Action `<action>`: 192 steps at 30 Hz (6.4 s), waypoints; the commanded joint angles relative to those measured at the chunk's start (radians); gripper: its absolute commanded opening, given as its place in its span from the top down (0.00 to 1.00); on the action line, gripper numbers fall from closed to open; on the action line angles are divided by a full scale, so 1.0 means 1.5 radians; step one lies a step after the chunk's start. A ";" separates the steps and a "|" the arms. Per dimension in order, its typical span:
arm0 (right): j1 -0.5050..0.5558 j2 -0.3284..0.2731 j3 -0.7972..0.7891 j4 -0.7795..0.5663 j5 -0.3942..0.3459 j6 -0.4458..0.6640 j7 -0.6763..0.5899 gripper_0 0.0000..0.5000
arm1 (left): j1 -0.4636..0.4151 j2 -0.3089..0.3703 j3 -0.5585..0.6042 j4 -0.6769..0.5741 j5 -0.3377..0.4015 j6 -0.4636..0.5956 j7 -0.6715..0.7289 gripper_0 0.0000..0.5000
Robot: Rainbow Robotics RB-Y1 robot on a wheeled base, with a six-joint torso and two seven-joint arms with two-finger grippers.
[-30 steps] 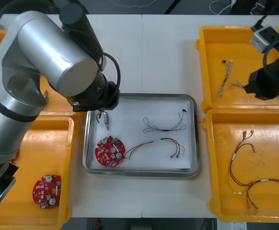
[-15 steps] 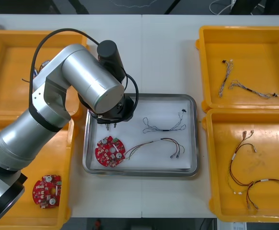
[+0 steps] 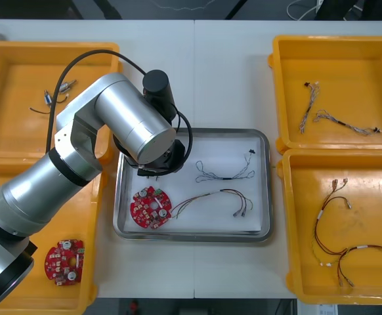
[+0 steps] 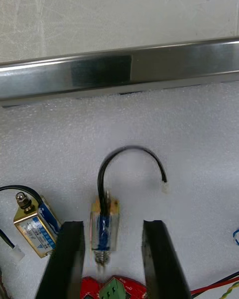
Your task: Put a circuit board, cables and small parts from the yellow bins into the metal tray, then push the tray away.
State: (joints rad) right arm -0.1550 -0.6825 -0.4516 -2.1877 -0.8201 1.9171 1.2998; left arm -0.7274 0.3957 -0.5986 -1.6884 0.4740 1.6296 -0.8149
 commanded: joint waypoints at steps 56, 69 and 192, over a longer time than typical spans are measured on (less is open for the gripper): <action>-0.242 -0.073 0.379 -0.168 -0.210 0.002 0.018 0.00 | 0.245 0.264 0.582 -0.301 0.227 0.193 -0.328 0.00; -0.356 0.030 0.653 -0.157 -0.035 0.002 0.058 0.00 | 0.329 0.281 0.642 -0.301 0.233 0.193 -0.391 0.00; -0.612 0.149 1.136 0.196 0.327 -0.257 0.191 1.00 | 0.374 0.290 0.655 -0.304 0.253 0.193 -0.382 0.00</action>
State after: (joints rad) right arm -1.0073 -0.4481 1.2446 -1.8864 -0.3464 1.5400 1.5591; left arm -0.1832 0.7846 0.3571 -2.1126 0.8448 1.9140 -1.4050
